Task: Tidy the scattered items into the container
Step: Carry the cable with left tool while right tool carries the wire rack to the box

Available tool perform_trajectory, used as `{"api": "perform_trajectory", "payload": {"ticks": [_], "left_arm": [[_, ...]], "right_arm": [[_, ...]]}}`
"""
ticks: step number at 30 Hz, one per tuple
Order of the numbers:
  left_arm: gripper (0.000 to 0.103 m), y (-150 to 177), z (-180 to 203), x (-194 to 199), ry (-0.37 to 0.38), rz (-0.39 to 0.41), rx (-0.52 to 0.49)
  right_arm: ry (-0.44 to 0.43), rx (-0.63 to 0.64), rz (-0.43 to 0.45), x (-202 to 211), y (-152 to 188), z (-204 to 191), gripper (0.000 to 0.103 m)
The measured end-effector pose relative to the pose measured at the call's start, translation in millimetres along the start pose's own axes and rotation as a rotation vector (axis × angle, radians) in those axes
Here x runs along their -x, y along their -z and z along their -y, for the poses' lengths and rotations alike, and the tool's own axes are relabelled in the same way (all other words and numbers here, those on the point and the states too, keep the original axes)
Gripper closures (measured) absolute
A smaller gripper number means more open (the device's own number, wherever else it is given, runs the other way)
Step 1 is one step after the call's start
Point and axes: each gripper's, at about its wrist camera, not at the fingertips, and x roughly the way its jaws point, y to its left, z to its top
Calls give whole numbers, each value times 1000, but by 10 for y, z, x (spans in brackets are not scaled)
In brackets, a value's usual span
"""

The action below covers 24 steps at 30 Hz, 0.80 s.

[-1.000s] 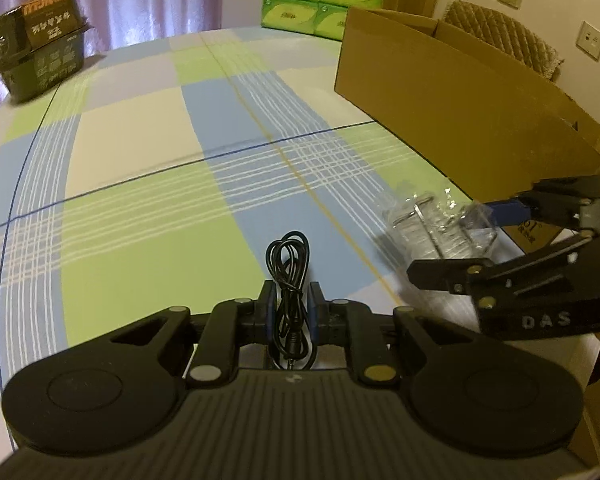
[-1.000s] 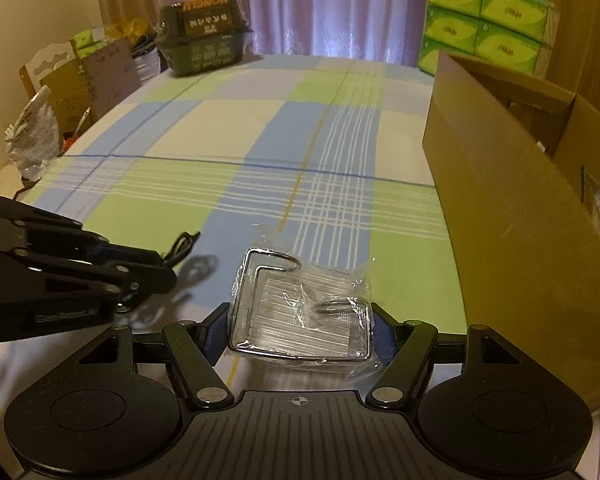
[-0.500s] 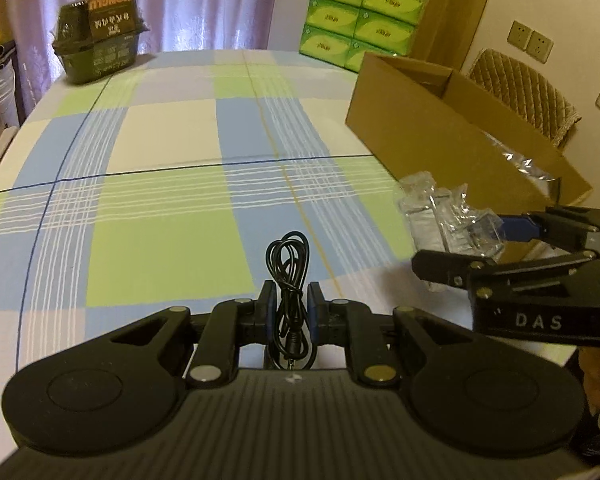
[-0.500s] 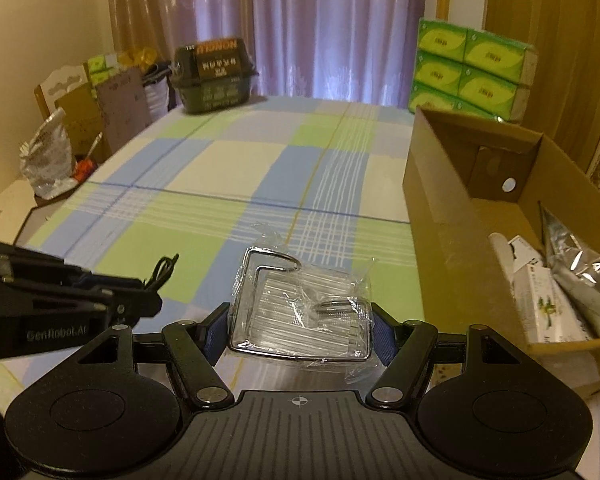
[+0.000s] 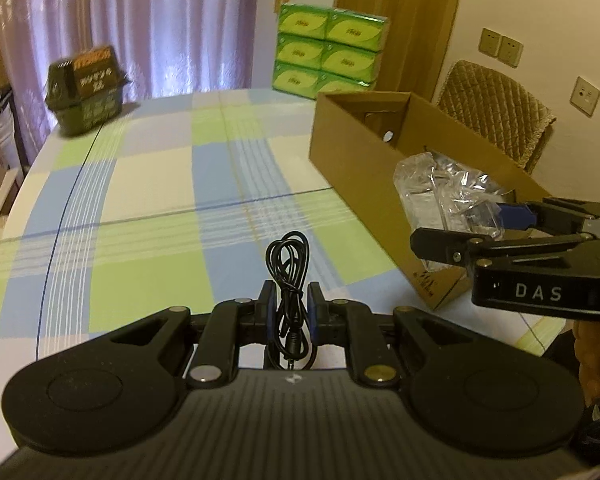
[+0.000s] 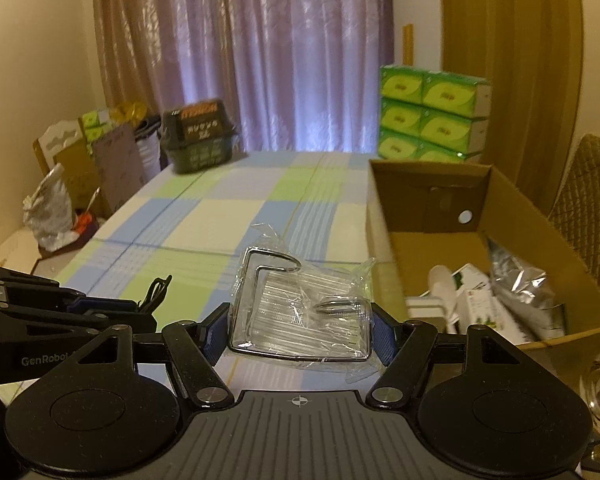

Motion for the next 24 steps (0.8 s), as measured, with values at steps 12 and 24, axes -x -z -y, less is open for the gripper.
{"api": "perform_trajectory", "payload": {"ticks": [12, 24], "left_arm": [[91, -128, 329, 20, 14, 7, -64], [91, -199, 554, -116, 55, -19, -94]], "right_arm": [[29, -54, 47, 253, -19, 313, 31], [60, -104, 67, 386, 32, 625, 31]]}}
